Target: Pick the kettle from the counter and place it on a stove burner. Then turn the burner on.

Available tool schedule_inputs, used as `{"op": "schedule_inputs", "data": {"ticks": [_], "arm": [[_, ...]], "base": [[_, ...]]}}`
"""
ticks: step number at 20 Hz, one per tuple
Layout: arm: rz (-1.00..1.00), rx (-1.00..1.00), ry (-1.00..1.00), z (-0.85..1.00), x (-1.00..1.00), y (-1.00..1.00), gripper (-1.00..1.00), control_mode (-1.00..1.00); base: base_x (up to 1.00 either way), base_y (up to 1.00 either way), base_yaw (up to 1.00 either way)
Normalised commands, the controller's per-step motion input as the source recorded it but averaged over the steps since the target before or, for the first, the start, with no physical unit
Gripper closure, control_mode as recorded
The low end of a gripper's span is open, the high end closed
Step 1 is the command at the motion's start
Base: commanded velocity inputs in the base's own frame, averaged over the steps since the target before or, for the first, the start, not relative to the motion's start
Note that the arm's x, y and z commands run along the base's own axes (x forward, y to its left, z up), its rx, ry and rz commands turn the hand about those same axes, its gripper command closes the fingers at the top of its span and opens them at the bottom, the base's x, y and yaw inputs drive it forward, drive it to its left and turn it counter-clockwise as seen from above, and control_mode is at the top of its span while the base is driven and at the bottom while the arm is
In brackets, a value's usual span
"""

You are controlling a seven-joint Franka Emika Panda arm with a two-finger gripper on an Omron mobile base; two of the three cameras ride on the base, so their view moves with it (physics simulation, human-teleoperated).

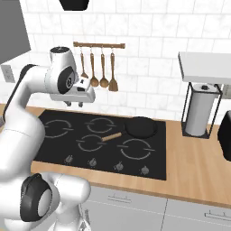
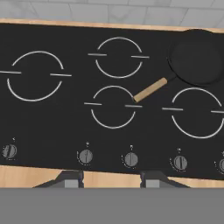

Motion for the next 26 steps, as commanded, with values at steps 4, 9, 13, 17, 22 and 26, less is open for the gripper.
{"op": "schedule_inputs", "data": {"ticks": [4,9,13,17,22,26], "arm": [[0.03,0.00,-0.01,0.00,-0.14,0.16,-1.00,-1.00],[0.03,0.00,0.00,-0.14,-0.06,0.79,-1.00,-1.00],[0.00,-0.05,0.00,-0.34,0.00,1.00,-1.00,-1.00],[0.03,-0.02,0.01,-0.34,-0.11,0.85,-1.00,-1.00],[0.08,0.03,0.01,-0.62,-0.09,0.85,-1.00,-1.00],[0.19,0.16,0.00,-0.40,-0.05,0.47,-1.00,-1.00]], "base": [[0.00,0.00,0.00],[0.00,0.00,0.00],[0.00,0.00,0.00],[0.00,0.00,0.00],[0.00,0.00,0.00],[0.00,0.00,0.00]]}}
